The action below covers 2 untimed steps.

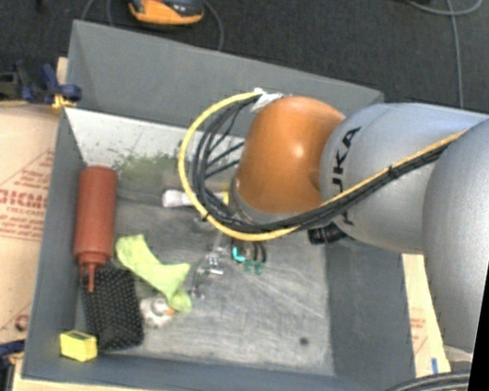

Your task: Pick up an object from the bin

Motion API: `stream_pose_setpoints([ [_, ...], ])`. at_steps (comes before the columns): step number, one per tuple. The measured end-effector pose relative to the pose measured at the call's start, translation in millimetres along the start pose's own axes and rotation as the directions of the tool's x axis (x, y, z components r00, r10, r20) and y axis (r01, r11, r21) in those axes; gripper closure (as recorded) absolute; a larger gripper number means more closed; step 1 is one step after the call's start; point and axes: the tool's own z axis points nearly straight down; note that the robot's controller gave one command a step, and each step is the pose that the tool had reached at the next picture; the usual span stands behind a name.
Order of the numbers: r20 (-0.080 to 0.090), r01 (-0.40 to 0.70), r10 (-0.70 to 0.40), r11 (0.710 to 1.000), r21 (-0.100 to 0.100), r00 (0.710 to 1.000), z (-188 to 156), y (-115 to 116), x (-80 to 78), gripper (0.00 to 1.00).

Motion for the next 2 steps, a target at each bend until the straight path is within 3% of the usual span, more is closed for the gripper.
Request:
stream_pose_setpoints([
  [1, 0.008, -0.002, 0.002, 1.0, -0.001, 1.0, -4.5, -0.2, -1.9, 0.0],
  [2, 0.016, 0.046, -0.046, 0.999, 0.002, 0.999, 32.8, 16.3, -6.4, 0.0],
])
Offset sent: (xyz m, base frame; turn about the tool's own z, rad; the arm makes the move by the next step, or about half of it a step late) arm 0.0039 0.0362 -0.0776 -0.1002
